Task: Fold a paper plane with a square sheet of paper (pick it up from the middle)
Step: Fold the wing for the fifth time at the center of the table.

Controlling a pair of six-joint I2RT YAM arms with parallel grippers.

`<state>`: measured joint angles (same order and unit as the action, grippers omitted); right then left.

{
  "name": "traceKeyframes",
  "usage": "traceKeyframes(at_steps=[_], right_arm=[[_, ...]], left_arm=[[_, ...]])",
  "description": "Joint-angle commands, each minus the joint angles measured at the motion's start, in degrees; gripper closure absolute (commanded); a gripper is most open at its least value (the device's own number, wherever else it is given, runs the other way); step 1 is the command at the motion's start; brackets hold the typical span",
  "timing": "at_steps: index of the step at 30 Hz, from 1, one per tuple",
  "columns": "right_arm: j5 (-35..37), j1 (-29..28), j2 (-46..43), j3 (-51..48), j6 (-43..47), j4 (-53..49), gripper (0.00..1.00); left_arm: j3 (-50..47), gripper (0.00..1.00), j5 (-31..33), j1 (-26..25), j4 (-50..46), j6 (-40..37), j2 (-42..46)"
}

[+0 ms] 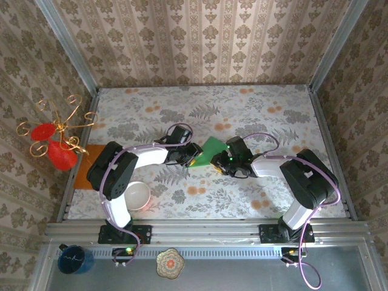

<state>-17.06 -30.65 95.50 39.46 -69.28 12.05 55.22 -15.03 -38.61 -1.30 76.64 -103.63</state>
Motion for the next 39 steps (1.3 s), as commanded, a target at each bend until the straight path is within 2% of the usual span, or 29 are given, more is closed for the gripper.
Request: traceKeyframes(at_steps=[1,18,27,39], right_arm=[[3.4,-0.3,1.3,1.4,-0.6,-0.2,0.69],[4.2,-0.1,4.6,4.4,0.3,0.1,0.73],[5.3,0.4,2.2,1.1,-0.8,5.4,0.73],[6.8,0.5,-0.9,-3.6,-3.1,6.2,0.79]], left_arm=[[-2.9,0.51,0.7,-0.6,-4.8,2.8,-0.1],[-4.2,0.50,0.3,-1.2,-3.4,4.5,0.5],[-4.6,0.50,0.6,-1.3,-3.4,4.7,0.8],[-4.4,0.50,1.1,-0.9,-3.5,4.7,1.4]])
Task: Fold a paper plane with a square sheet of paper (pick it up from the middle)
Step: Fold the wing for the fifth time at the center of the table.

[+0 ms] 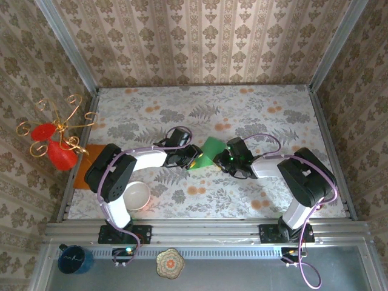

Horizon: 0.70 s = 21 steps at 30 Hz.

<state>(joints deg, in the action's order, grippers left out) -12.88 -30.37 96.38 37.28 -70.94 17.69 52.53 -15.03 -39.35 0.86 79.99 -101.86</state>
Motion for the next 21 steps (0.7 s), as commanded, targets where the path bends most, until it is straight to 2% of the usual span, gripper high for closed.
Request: traceKeyframes(at_steps=[1,10,16,21], right_arm=[[2.6,0.2,-1.9,-1.8,-1.6,0.8,0.79],[1.2,0.2,0.2,-0.9,-2.2,0.7,0.81],[1.6,0.2,0.0,-0.2,-1.1,-1.9,0.83],[1.5,0.3,-0.6,0.1,0.1,-3.0,0.83]], left_arm=[[-1.6,0.50,1.1,-0.2,-5.6,1.4,-0.4],[-0.7,0.50,0.9,-0.2,-6.3,0.1,0.2],[4.9,0.50,-1.4,-0.2,-9.5,-10.1,2.4],[8.6,0.53,-5.0,0.2,-12.6,-19.1,0.8]])
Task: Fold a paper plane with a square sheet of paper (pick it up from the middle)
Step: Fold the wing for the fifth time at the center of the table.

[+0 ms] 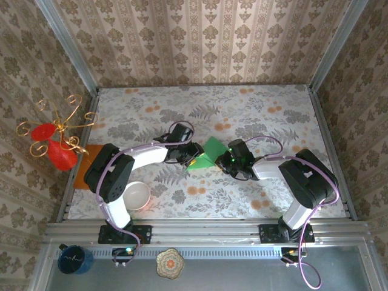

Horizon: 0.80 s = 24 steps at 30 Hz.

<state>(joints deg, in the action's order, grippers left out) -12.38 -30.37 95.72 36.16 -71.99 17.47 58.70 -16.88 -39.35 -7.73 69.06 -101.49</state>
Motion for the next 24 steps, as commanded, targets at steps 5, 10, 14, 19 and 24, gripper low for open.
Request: traceKeyframes(at_steps=[5,10,14,19,24], right_arm=[[0.8,0.3,-0.6,1.4,2.2,-3.8,0.82],[0.6,0.7,-0.7,1.5,2.6,-4.3,0.82],[0.2,1.0,-1.2,1.5,2.7,-4.4,0.80],[0.5,1.2,-3.0,0.5,3.0,-4.6,0.72],[0.7,1.3,-4.3,-0.1,3.2,-4.7,0.67]], left_arm=[[6.1,0.58,-5.5,0.8,-8.3,-18.4,-2.1],[7.9,0.59,-6.2,0.9,-10.7,-25.1,-3.8],[8.1,0.60,-7.2,1.7,-10.3,-25.7,-6.3],[6.4,0.61,-7.1,3.3,-7.4,-21.4,-7.7],[1.9,0.61,-8.9,5.0,-2.3,-13.2,-7.6]])
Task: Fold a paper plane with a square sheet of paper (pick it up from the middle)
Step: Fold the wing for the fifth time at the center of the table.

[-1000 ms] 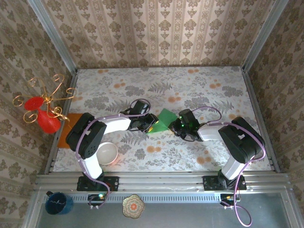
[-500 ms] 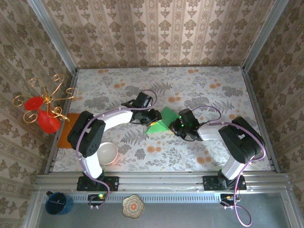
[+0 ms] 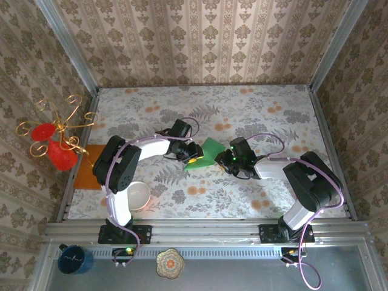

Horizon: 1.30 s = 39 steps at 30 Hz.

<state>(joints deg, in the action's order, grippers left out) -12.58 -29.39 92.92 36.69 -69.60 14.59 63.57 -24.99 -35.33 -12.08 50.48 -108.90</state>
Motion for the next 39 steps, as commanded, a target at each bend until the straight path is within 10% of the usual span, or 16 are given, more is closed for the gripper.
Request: traceKeyframes(at_steps=[1,39], right_arm=[[0.6,0.3,-1.4,-0.6,0.8,-1.5,0.67],[-4.8,-0.2,7.9,5.1,-1.0,3.5,0.76]], left_arm=[[-4.2,0.61,-1.3,1.2,3.6,7.1,-0.1],[-11.7,0.62,-3.0,2.1,12.5,18.6,2.7]])
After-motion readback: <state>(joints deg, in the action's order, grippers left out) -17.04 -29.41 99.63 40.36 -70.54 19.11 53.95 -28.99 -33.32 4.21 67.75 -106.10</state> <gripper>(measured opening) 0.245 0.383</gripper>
